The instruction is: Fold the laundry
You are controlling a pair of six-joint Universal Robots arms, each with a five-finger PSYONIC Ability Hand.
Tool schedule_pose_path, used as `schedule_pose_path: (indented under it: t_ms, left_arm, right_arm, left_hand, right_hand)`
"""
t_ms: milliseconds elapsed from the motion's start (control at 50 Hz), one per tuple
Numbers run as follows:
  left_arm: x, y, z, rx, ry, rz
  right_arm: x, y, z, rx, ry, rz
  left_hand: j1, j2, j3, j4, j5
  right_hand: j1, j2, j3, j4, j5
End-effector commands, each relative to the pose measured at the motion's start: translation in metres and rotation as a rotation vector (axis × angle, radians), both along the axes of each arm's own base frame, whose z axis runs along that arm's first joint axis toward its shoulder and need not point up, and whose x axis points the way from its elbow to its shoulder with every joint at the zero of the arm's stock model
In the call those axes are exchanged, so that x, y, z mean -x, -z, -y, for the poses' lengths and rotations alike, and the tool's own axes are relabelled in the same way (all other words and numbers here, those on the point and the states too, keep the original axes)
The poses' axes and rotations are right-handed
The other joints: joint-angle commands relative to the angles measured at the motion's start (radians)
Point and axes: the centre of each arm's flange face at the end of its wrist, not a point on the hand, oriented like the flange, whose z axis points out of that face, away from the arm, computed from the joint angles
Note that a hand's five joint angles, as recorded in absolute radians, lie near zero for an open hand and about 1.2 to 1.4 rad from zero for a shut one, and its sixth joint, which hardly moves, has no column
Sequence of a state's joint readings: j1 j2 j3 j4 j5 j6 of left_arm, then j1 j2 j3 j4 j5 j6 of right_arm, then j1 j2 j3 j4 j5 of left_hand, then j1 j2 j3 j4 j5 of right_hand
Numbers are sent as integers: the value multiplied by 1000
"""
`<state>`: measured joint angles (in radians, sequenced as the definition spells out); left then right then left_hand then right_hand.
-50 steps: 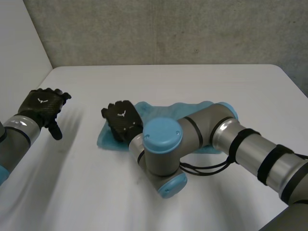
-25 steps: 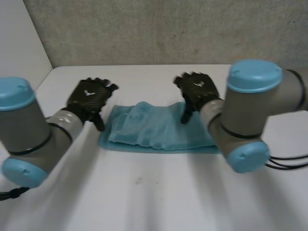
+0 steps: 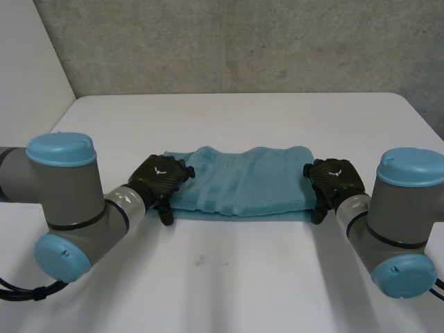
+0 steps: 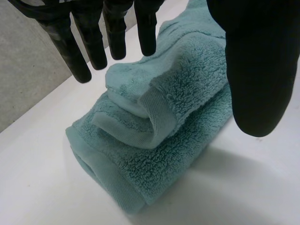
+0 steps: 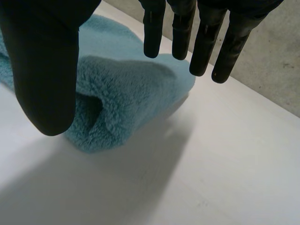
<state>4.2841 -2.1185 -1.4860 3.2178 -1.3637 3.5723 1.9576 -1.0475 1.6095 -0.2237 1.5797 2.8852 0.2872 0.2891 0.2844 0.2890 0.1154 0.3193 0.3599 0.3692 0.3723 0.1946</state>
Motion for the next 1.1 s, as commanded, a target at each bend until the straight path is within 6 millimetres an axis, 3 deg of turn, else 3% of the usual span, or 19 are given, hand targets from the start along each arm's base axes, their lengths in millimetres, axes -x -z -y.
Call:
schedule_pose_path:
  t_ms: [20, 200, 420, 680, 800, 900, 1000, 1100]
  left_arm:
    - [2, 0, 5, 53, -5, -24]
    - [-3, -1, 22, 171, -117, -38]
    - [-18, 5, 20, 207, -161, 56]
    - [-30, 14, 3, 211, -146, 134]
    - [-31, 14, 1, 214, -147, 132]
    - [-30, 6, -1, 232, -152, 124]
    - [-33, -7, -4, 257, -169, 109]
    - [-38, -26, -6, 295, -206, 96]
  right_arm:
    - [8, 5, 1, -16, 28, 6]
    - [14, 11, 1, -25, 54, 24]
    - [12, 11, 0, -95, 103, 206]
    - [5, 13, 1, -124, 98, 301]
    - [6, 20, 7, -101, 108, 291]
    - [9, 28, 9, -117, 121, 281]
    - [19, 23, 12, -103, 137, 241]
    - [42, 18, 22, -54, 150, 106]
  left_hand:
    - [258, 256, 260, 256, 255]
    - [862, 860, 865, 861, 860]
    - [898, 896, 901, 896, 895]
    - [787, 785, 789, 785, 784]
    - [687, 685, 690, 685, 684]
    - [508, 506, 511, 506, 505]
    - [341, 339, 343, 339, 338]
    - [100, 99, 103, 99, 98]
  right_hand:
    - [185, 145, 136, 132, 136]
    - [241, 201, 191, 188, 191]
    - [309, 268, 259, 256, 259]
    - [414, 374, 364, 361, 365]
    - [783, 743, 733, 730, 733]
    - [1076, 1036, 1026, 1023, 1026]
    - [1077, 1036, 1027, 1024, 1027]
    - [1077, 1036, 1027, 1024, 1027]
